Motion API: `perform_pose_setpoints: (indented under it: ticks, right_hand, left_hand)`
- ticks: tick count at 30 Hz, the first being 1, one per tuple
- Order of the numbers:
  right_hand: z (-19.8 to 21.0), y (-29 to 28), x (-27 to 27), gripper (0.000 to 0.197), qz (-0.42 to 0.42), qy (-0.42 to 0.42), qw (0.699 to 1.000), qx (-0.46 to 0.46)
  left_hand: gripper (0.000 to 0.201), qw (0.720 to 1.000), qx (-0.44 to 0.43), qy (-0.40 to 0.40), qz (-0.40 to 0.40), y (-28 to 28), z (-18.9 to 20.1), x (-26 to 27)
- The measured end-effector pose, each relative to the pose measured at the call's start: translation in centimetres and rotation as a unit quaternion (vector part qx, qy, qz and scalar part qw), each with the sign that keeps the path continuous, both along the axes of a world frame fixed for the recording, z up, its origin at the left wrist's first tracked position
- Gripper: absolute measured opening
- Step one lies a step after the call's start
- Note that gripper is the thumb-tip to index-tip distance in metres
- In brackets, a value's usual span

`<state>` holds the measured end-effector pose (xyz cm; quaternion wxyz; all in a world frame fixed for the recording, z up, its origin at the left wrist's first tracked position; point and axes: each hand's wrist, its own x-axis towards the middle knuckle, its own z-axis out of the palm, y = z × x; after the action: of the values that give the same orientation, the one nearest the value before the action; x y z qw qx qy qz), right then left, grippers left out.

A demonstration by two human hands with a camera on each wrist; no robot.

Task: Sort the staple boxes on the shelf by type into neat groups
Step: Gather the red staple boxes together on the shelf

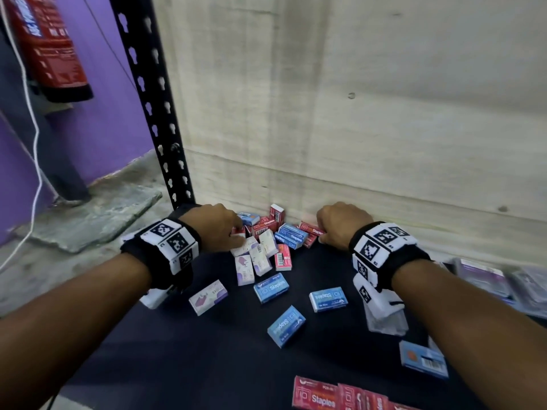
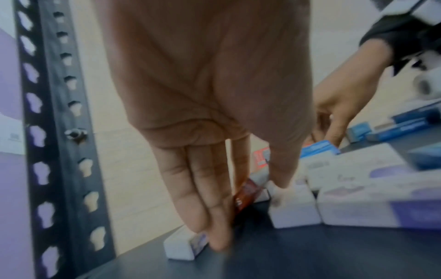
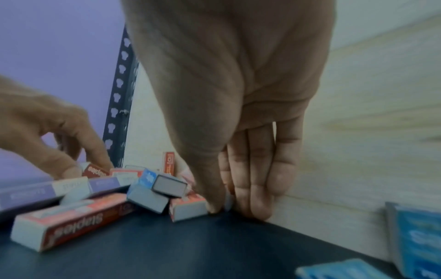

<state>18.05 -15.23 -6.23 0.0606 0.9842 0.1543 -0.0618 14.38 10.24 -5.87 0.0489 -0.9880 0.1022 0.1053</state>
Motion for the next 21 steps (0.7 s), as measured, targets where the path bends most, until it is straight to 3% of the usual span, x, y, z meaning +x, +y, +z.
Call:
perform_pose_setpoints:
  ticks: [5, 9, 15, 21]
  right_hand:
    - [1.3, -1.2, -0.8, 0.021, -0.02, 0.015, 0.999, 0.024]
    - [3.1, -3.5, -3.5, 0.018, -0.036, 0.059, 0.995, 0.075]
    - [4.5, -7.0, -10.8, 0.007, -0.025, 0.132, 0.977, 0.166]
    - [3.6, -9.1, -16.3, 0.014, -0.014, 0.14, 0.981, 0.133]
  left_hand:
    - [0.032, 0.998, -0.011, -0.057, 0.006, 0.3, 0.8, -1.1]
    - [0.032, 0.997, -0.052, -0.059, 0.013, 0.1, 2.8, -2.8]
    - [0.013, 0.97, -0.232, 0.043, -0.061, -4.1, 4.3, -7.6]
    - [0.011, 0.947, -0.256, 0.163, -0.102, -9.4, 2.5, -11.1]
